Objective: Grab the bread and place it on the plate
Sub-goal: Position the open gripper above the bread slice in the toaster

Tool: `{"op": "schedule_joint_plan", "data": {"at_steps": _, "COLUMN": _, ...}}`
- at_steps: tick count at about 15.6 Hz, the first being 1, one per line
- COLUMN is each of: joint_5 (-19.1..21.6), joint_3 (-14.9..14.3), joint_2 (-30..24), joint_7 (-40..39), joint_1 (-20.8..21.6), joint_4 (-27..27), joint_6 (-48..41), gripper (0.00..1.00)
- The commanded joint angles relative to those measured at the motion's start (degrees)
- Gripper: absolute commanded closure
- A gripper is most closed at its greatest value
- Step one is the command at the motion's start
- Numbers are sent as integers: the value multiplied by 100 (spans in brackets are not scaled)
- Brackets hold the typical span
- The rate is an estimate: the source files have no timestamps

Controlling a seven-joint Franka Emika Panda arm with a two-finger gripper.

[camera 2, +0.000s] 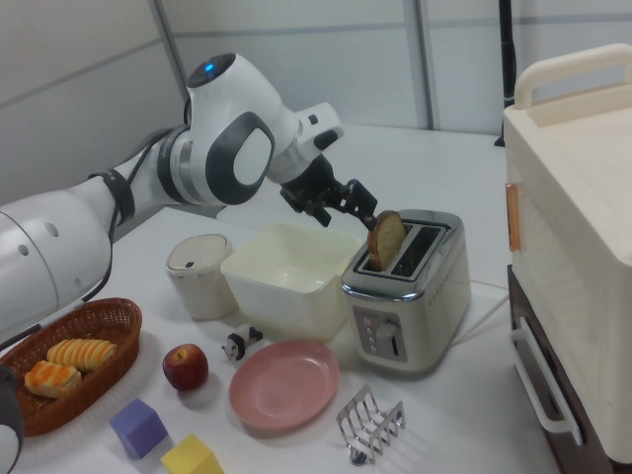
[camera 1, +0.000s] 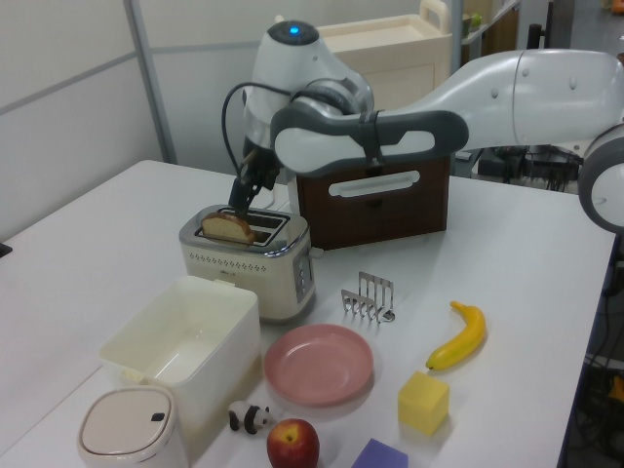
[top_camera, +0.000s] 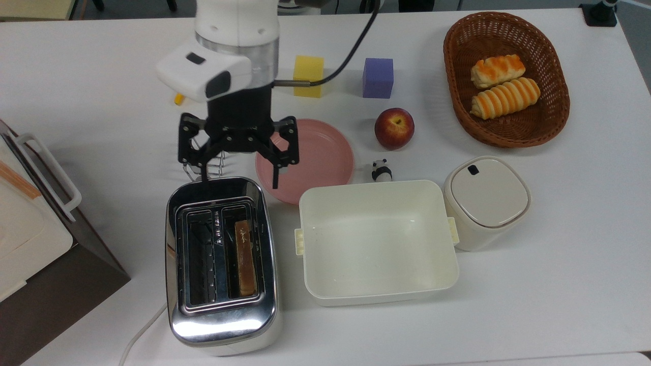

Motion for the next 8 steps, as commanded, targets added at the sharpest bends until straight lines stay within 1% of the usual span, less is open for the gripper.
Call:
{"op": "schedule_joint_plan", "data": {"at_steps": 1, "joint_5": -177, "joint_3": 15, "joint_2": 203, "joint_7": 129, "joint_1": 165, "joint_4": 58, "joint_6": 84, "gripper": 0}}
{"op": "schedule_joint_plan", "data": {"at_steps": 4, "joint_5": -291, "joint_3": 6, "joint_2": 275, "joint_7": 129, "joint_1": 166, "joint_4": 84, "joint_6": 110, "gripper": 0}}
{"op": "schedule_joint_plan", "data": {"at_steps": 8, "joint_5": -292, "joint_3": -12, "joint_2": 275, "joint_7": 120, "joint_1": 122, "joint_4": 102, "joint_6": 197, "gripper": 0}}
